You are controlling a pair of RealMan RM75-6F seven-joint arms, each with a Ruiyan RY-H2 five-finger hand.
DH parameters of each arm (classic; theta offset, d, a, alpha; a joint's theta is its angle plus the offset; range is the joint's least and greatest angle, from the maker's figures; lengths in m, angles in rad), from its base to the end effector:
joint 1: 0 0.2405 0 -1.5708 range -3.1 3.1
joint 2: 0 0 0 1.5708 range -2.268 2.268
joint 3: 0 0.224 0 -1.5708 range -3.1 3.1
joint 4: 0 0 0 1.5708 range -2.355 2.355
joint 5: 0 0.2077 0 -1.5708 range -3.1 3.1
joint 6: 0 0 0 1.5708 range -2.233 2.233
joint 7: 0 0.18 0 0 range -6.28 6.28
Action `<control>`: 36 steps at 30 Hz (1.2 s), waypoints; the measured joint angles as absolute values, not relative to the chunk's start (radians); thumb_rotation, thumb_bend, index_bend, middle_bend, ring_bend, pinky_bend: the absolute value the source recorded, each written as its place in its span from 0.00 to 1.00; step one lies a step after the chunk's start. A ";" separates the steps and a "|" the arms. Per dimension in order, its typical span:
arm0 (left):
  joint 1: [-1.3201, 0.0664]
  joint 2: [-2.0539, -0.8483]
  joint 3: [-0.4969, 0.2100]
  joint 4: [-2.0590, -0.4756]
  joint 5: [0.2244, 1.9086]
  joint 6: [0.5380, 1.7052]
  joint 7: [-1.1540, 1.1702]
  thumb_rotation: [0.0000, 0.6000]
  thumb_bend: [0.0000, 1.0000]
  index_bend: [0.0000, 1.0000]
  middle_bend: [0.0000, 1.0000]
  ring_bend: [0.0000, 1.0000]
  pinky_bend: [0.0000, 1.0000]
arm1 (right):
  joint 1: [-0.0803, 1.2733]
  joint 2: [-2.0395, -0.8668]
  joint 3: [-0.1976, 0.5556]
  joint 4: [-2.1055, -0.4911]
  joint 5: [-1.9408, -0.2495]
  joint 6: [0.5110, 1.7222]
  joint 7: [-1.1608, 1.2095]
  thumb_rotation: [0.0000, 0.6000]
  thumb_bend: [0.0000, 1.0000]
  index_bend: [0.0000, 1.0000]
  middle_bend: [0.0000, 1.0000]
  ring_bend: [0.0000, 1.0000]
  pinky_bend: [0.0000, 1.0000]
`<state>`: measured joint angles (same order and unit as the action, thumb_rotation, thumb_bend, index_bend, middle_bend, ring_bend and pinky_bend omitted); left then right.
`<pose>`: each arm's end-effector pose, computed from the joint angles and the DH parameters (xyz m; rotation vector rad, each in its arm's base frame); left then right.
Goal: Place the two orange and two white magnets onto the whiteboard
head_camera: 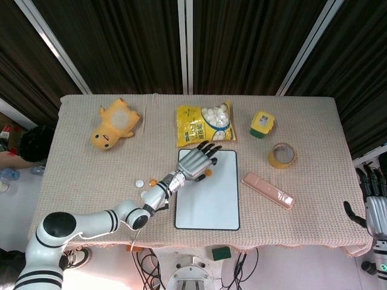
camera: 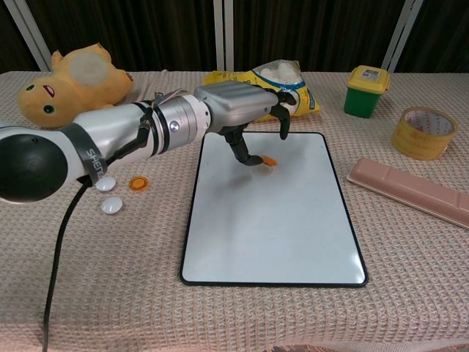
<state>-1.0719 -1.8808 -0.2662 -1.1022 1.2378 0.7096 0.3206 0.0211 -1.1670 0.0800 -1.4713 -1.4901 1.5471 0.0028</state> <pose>0.0089 0.3665 -0.1242 -2.2283 -0.6795 -0.9878 -0.3108 -0.2021 0.1636 1.3081 -0.8081 0.8424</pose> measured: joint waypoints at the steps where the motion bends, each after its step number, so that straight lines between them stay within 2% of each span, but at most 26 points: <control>1: -1.071 -1.878 -0.264 -1.107 1.237 0.713 0.322 0.99 0.23 0.16 0.00 0.00 0.04 | 0.022 -1.169 0.079 -1.470 -1.491 1.546 0.003 1.00 0.30 0.00 0.00 0.00 0.00; 7: -1.052 -1.838 -0.244 -1.157 1.222 0.732 0.350 0.99 0.22 0.16 0.00 0.00 0.04 | 0.022 -1.172 0.079 -1.468 -1.493 1.548 0.002 1.00 0.30 0.00 0.00 0.00 0.00; 13: -0.982 -1.743 -0.215 -1.289 1.186 0.790 0.381 0.99 0.22 0.21 0.00 0.00 0.04 | 0.027 -1.174 0.078 -1.468 -1.495 1.540 -0.005 1.00 0.30 0.00 0.00 0.00 0.00; 23: -0.784 -1.510 -0.064 -1.566 1.119 0.940 0.458 1.00 0.22 0.28 0.00 0.00 0.04 | 0.046 -1.194 0.072 -1.468 -1.506 1.513 -0.026 1.00 0.30 0.00 0.00 0.00 0.00; 26: -0.764 -1.497 -0.043 -1.580 1.099 0.943 0.460 1.00 0.22 0.28 0.00 0.00 0.04 | 0.049 -1.197 0.072 -1.469 -1.503 1.506 -0.032 1.00 0.30 0.00 0.00 0.00 0.00; 36: -0.760 -1.534 -0.042 -1.513 1.092 0.922 0.450 1.00 0.22 0.34 0.00 0.00 0.04 | 0.054 -1.193 0.075 -1.473 -1.489 1.495 -0.039 1.00 0.30 0.00 0.00 0.00 0.00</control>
